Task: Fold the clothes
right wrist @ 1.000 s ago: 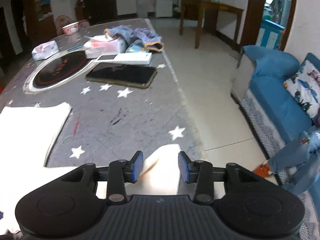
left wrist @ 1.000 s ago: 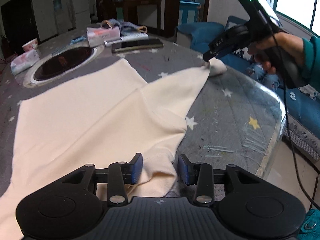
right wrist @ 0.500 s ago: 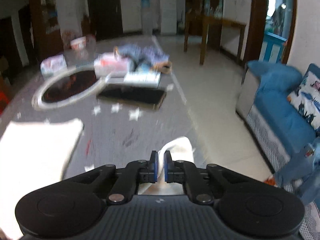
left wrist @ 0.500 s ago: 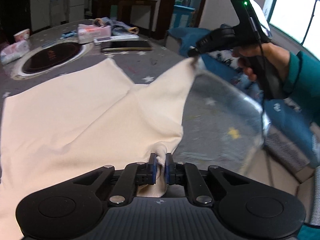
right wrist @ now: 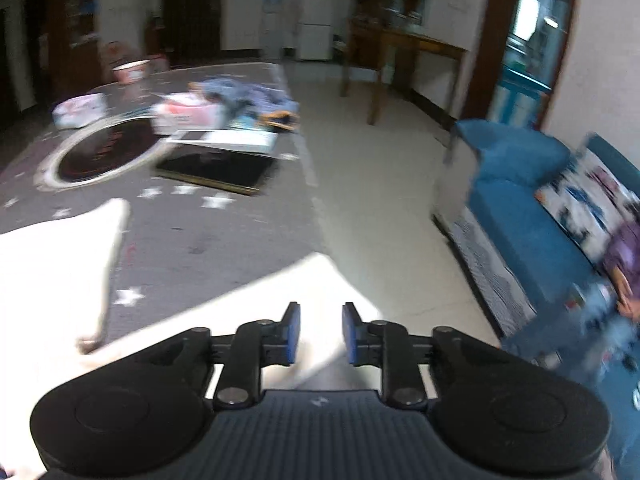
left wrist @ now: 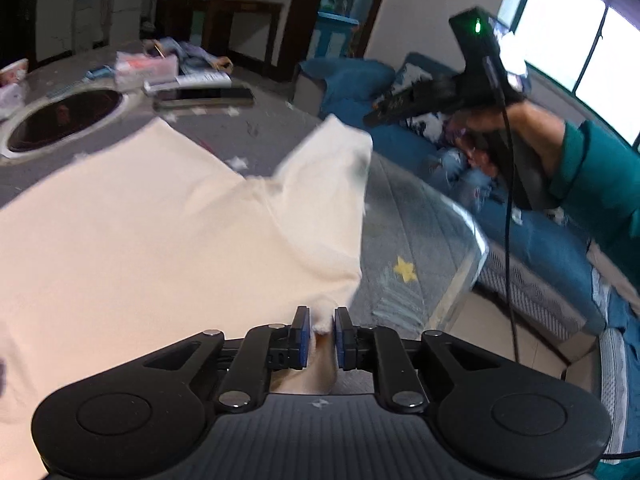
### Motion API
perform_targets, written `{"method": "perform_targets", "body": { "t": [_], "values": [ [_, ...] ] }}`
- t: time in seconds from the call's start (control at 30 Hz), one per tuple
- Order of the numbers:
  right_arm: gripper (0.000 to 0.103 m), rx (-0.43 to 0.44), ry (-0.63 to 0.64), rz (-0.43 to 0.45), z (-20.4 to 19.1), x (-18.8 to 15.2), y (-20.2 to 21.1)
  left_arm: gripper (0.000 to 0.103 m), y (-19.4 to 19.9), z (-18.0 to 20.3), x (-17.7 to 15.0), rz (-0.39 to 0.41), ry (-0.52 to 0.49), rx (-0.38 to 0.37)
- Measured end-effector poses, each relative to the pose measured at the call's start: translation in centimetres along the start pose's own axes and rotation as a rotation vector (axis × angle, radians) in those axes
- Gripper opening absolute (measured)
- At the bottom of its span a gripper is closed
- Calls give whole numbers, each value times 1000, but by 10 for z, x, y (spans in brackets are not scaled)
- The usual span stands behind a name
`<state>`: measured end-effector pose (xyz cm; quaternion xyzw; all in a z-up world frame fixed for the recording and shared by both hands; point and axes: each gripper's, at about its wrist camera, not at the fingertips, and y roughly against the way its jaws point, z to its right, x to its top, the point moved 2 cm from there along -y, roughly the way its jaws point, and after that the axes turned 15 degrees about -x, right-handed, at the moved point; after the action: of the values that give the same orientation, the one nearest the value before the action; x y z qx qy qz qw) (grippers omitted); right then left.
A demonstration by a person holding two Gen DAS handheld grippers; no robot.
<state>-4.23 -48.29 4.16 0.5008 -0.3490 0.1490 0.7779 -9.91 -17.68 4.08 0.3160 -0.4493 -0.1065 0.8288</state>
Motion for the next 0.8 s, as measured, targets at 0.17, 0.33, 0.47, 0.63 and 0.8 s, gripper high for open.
{"method": "perform_targets", "body": {
  "t": [0.17, 0.33, 0.47, 0.63, 0.8],
  "values": [
    [30, 130, 117, 28, -54, 12, 13, 29, 31, -34, 9, 55, 62, 168],
    [30, 247, 188, 15, -107, 25, 9, 32, 56, -94, 16, 86, 199, 395],
    [30, 296, 213, -15, -138, 31, -4, 31, 70, -145, 15, 109, 322, 549],
    [30, 294, 234, -36, -163, 40, -24, 30, 77, -180, 15, 120, 394, 598],
    [28, 282, 229, -50, -176, 50, -43, 23, 71, -200, 18, 106, 402, 584]
  ]
}}
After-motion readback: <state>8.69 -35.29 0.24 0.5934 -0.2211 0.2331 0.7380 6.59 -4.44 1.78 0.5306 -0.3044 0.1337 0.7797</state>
